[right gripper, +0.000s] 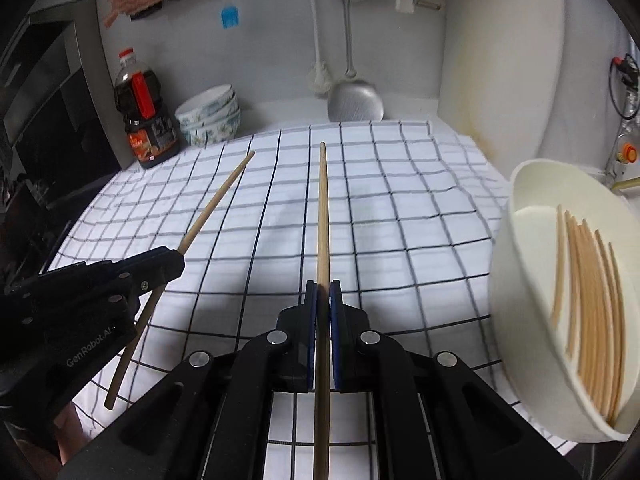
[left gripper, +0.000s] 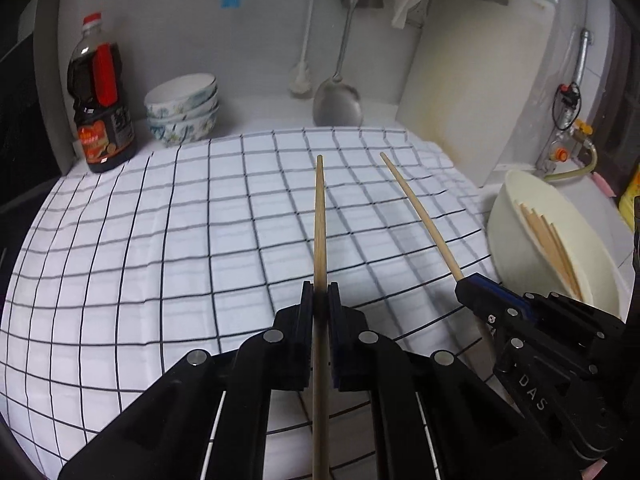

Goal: Organize utensils
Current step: 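Carry both held chopsticks over the cream basin, then open the right tool into the basin while the left tool releases its chopstick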

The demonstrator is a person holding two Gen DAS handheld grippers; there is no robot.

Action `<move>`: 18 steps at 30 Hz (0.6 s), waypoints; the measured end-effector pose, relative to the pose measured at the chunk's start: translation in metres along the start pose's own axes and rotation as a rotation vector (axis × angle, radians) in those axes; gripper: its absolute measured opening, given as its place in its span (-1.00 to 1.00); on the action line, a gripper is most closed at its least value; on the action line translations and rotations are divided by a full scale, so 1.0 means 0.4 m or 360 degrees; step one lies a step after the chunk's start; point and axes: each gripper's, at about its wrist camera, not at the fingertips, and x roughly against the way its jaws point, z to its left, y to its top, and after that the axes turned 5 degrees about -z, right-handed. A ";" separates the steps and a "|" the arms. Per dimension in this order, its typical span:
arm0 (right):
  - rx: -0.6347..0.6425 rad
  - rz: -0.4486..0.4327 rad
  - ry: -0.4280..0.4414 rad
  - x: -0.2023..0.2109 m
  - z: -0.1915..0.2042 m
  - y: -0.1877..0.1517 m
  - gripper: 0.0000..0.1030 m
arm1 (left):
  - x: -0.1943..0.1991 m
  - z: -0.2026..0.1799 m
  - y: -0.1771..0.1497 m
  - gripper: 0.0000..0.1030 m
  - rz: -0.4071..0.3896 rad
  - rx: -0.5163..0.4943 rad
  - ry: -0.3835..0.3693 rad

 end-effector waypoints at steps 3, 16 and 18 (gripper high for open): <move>-0.0047 -0.0074 -0.0037 0.051 -0.033 0.017 -0.88 | 0.022 -0.040 0.035 -0.85 -0.0057 -0.0041 -0.0057; -0.0449 -0.0304 -0.0371 0.271 -0.376 0.046 -0.88 | 0.007 -0.373 0.169 -0.85 -0.0118 -0.0248 -0.0464; -0.0514 -0.0288 -0.0415 0.277 -0.429 0.036 -0.88 | -0.010 -0.429 0.172 -0.85 -0.0109 -0.0294 -0.0495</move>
